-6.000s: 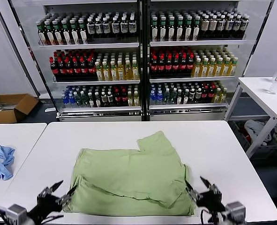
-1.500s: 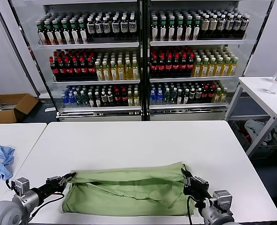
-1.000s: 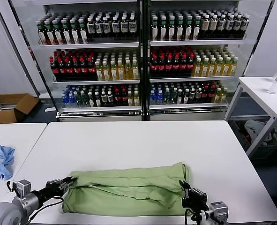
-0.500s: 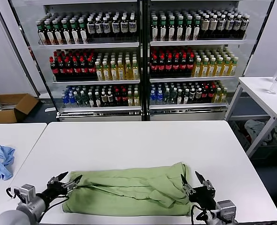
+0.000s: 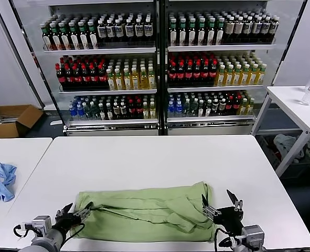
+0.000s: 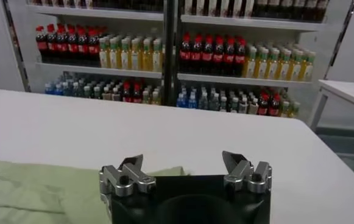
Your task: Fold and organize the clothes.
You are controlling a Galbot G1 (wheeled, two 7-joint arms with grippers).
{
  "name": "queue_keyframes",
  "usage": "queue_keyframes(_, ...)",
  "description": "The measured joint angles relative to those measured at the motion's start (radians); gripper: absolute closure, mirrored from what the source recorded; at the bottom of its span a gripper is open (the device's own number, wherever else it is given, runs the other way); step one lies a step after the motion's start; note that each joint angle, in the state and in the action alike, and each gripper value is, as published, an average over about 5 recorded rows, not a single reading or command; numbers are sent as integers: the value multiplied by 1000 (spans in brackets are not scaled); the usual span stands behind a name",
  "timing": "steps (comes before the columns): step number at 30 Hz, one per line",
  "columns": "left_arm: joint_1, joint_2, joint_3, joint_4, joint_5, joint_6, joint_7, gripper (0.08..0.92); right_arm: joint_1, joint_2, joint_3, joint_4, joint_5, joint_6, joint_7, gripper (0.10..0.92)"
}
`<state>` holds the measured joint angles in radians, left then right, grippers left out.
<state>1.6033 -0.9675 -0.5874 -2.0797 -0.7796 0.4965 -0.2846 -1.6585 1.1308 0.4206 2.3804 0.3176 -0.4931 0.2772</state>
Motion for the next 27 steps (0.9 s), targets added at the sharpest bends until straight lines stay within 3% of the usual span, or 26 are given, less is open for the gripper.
queue_keyframes(8,3,-19,13,-20,-22,37,-58,553,-11,5,-7,-2,-22,4,0,203)
queue_keyframes(20,-11,-45,34,-19,-7,56,-76,884,-18,6,-15,-1,-39,8,-2,202)
queue_keyframes(27,-6,-27,-12,-45,83,59,-79,913,-5,-12,-13,-8,-43,15,-2,203)
